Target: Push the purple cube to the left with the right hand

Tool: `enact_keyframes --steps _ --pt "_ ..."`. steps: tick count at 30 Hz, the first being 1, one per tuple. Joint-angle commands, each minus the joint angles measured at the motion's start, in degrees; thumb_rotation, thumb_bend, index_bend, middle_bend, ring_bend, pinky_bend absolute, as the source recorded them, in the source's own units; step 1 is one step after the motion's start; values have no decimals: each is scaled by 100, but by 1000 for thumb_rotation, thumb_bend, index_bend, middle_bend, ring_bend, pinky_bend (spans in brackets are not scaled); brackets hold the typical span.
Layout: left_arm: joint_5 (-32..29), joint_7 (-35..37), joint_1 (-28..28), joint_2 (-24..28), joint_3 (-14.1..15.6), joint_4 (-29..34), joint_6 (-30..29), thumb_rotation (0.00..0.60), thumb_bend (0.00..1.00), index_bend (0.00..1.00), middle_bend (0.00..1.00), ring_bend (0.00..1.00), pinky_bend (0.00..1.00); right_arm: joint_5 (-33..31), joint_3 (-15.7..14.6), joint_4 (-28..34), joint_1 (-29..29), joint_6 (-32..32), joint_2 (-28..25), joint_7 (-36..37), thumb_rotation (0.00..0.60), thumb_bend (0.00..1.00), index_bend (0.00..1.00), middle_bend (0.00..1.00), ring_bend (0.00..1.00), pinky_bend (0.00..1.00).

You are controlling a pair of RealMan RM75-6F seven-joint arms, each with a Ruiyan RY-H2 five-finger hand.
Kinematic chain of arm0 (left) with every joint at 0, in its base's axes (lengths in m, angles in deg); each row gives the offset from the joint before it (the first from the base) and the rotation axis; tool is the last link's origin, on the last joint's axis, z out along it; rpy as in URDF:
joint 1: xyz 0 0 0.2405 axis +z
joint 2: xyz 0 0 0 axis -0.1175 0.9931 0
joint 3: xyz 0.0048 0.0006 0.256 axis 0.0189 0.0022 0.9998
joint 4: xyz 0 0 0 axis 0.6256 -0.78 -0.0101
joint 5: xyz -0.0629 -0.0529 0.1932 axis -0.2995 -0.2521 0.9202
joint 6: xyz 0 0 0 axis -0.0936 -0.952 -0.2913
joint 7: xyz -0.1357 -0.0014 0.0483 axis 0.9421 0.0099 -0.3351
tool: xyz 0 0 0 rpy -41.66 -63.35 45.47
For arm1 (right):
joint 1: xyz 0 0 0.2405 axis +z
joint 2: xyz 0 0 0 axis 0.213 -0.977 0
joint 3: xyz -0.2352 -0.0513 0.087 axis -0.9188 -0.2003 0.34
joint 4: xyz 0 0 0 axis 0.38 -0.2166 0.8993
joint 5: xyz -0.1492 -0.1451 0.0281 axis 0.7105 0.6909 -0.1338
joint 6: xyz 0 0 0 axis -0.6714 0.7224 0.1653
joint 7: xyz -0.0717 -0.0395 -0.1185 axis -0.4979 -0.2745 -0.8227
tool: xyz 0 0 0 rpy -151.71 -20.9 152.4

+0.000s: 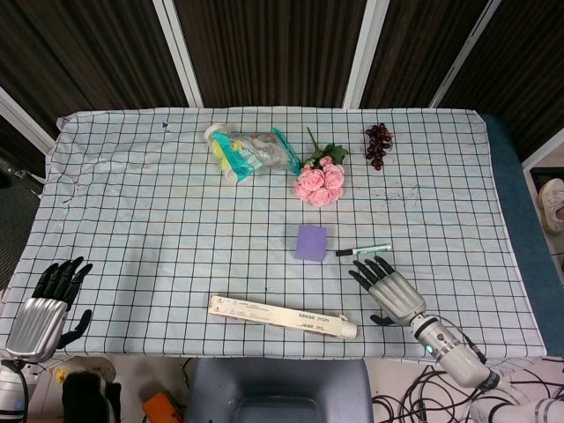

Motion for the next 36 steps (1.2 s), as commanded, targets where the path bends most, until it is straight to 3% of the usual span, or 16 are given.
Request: enact_keyframes --steps 1,7,12,21,25,36 --pt "19 7 -3 0 4 -3 -7 600 423 0 0 0 73 -16 -9 -9 2 25 10 -3 600 365 35 0 0 13" --pt "55 34 10 13 29 -10 -32 600 422 0 0 0 72 -191 93 -156 110 -57 100 46 600 365 36 0 0 14" --pt "98 80 30 26 27 -19 -108 600 423 0 0 0 73 -657 407 -640 336 -253 301 -46 600 365 82 0 0 14" --pt "95 127 11 40 27 -45 -81 600 423 0 0 0 73 -1346 893 -1572 803 -525 730 -161 600 365 390 101 0 14" --pt "111 174 7 44 24 -64 -95 600 422 0 0 0 73 -1447 941 -2076 999 -670 1024 -155 600 366 496 125 0 21" --pt "64 205 42 60 27 -72 -122 600 422 0 0 0 72 -1448 831 -2786 1212 -849 1519 55 600 430 555 143 7 34"
